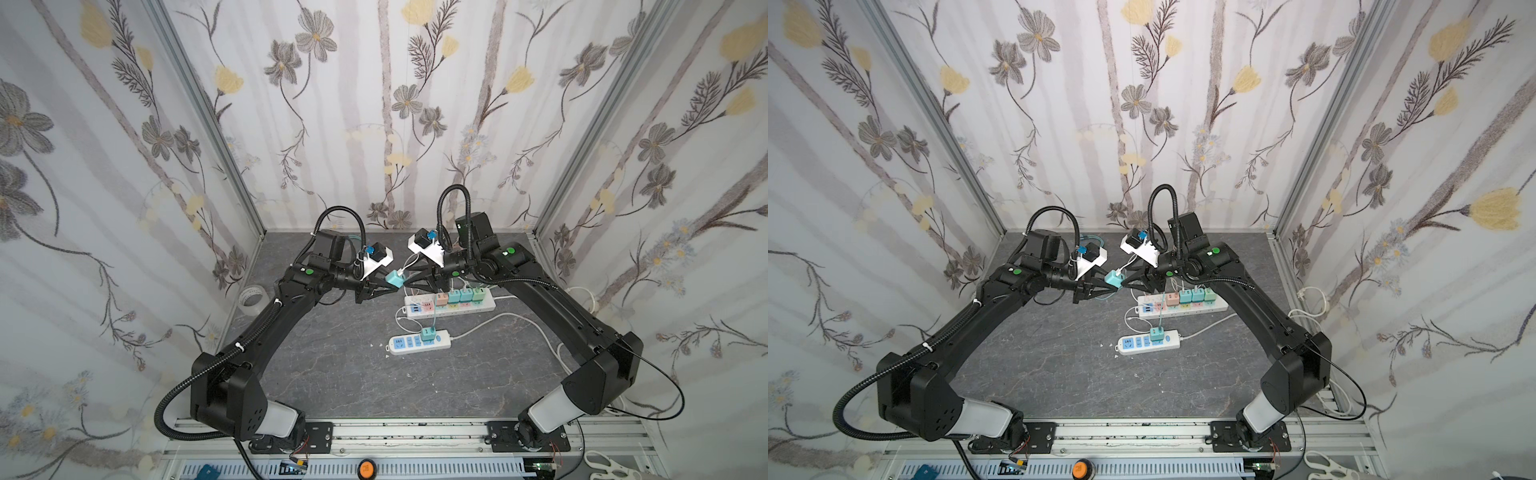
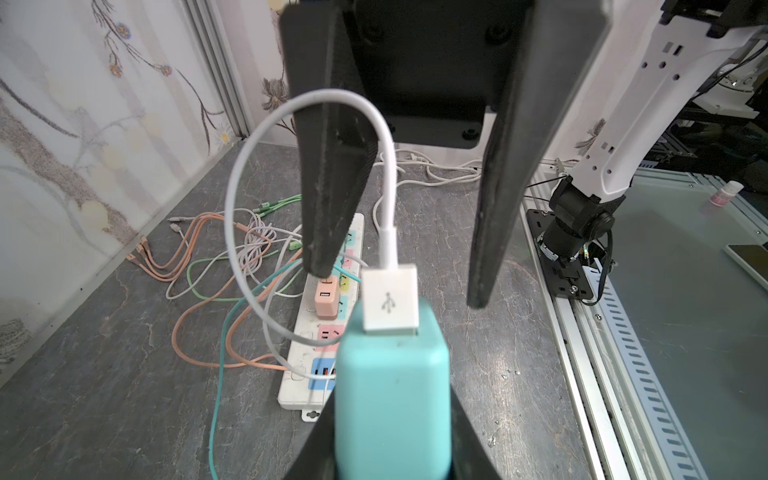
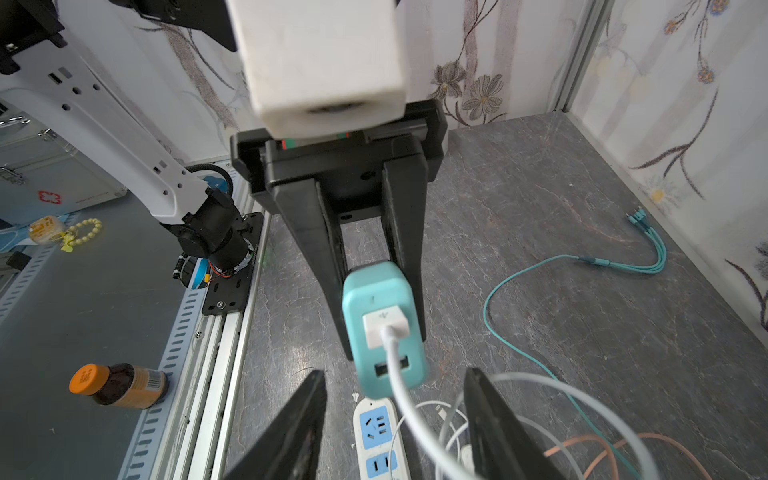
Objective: Insert the plug
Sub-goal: 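Close the right gripper on the teal charger while the left gripper holds it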
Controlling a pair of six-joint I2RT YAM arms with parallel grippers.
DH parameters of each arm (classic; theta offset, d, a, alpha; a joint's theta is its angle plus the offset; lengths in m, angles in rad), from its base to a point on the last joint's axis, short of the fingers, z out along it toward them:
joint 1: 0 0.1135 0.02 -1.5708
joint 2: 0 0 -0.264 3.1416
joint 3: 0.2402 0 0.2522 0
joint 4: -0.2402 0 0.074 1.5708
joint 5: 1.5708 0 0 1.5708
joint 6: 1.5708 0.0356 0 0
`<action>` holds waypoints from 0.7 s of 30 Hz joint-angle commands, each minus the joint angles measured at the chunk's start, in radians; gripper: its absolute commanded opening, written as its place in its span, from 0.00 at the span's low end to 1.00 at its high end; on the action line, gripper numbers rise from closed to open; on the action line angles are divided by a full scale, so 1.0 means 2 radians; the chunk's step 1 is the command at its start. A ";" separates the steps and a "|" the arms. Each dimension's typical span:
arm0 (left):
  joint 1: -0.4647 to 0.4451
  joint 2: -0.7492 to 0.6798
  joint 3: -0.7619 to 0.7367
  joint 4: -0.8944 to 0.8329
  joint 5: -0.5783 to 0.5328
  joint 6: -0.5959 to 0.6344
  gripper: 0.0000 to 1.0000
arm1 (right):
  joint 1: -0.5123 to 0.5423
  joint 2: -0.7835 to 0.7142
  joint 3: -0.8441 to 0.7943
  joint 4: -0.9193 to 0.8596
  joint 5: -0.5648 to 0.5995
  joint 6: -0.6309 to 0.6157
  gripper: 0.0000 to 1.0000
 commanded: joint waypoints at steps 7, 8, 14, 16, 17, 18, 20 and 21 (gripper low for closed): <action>-0.003 0.007 0.025 -0.030 0.032 0.056 0.00 | 0.006 0.021 0.049 -0.072 -0.011 -0.076 0.54; -0.004 0.006 0.024 -0.030 0.033 0.059 0.00 | 0.007 0.022 0.050 -0.069 -0.014 -0.075 0.54; -0.005 0.006 0.022 -0.035 0.043 0.068 0.00 | 0.011 0.046 0.086 -0.100 -0.025 -0.092 0.51; -0.005 0.007 0.022 -0.035 0.045 0.070 0.00 | 0.013 0.053 0.097 -0.114 -0.027 -0.100 0.50; -0.005 0.007 0.022 -0.034 0.044 0.071 0.00 | 0.013 0.055 0.103 -0.121 -0.031 -0.103 0.49; -0.005 0.008 0.022 -0.032 0.042 0.071 0.00 | 0.014 0.057 0.107 -0.127 -0.035 -0.105 0.48; -0.006 0.009 0.022 -0.028 0.031 0.072 0.00 | 0.016 0.060 0.116 -0.137 -0.040 -0.106 0.45; -0.006 0.009 0.022 -0.026 0.025 0.072 0.00 | 0.017 0.061 0.119 -0.140 -0.039 -0.107 0.44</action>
